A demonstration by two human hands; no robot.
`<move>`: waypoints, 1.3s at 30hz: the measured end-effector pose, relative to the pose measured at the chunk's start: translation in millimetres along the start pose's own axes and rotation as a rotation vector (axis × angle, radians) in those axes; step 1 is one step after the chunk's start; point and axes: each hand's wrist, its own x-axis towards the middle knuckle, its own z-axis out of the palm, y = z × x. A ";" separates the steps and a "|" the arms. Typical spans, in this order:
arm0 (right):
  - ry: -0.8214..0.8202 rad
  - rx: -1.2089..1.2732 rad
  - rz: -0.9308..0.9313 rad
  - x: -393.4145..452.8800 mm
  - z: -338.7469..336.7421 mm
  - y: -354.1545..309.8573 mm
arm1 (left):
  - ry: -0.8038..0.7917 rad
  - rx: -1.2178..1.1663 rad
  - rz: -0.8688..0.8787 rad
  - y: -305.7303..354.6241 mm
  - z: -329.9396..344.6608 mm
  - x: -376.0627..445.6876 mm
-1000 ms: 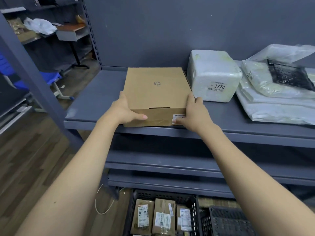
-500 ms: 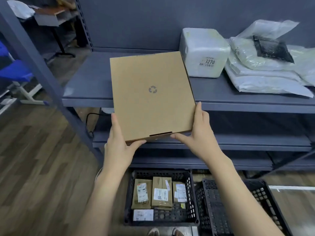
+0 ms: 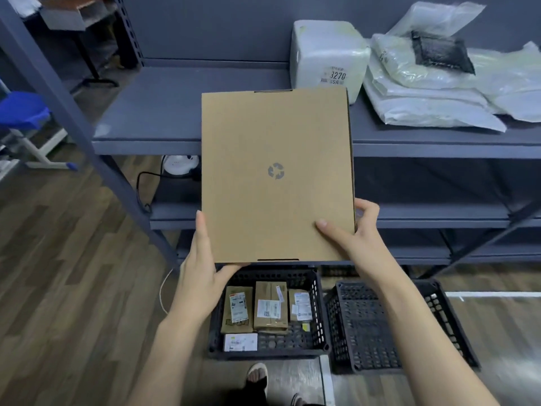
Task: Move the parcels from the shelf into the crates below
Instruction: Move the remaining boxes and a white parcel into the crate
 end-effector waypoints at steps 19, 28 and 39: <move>-0.386 -0.139 0.120 -15.0 -96.9 56.3 | -0.268 -0.349 -0.177 53.3 -4.5 21.2; -0.133 -0.282 -0.071 -5.6 -86.1 24.2 | -0.124 -0.165 -0.055 47.8 -2.8 27.6; -0.202 -0.721 -0.330 -8.6 -83.3 -23.2 | -0.039 -0.086 0.130 42.0 -3.7 13.1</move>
